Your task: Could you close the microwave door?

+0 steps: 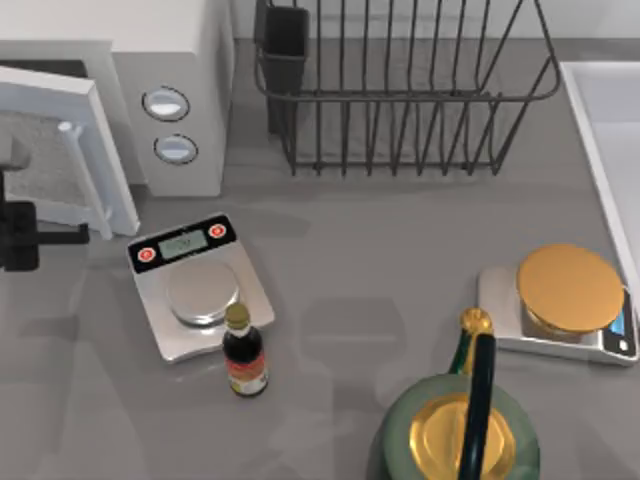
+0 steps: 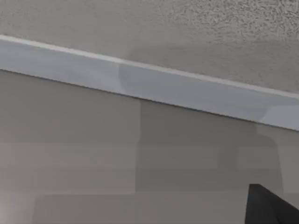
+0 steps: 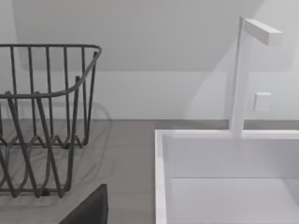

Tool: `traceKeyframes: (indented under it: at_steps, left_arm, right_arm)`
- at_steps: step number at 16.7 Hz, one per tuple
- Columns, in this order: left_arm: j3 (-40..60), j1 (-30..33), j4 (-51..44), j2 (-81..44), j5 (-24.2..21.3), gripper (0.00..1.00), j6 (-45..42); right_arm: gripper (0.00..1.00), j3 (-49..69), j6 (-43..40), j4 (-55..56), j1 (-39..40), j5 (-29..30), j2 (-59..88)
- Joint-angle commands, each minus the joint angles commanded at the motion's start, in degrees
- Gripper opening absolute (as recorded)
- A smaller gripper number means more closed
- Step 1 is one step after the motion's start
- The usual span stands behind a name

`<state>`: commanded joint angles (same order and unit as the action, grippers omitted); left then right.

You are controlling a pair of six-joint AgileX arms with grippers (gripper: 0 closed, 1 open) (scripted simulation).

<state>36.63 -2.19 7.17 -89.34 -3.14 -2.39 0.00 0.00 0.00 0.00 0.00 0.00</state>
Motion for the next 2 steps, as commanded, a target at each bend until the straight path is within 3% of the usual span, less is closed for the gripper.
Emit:
traceKeyframes:
  at_steps: [2]
  left_arm:
    - [0.4,0.1,0.3,-0.5,0.0,0.0,0.0]
  right_arm:
    - [1.0,0.0,0.0,0.0,0.0,0.0,0.0]
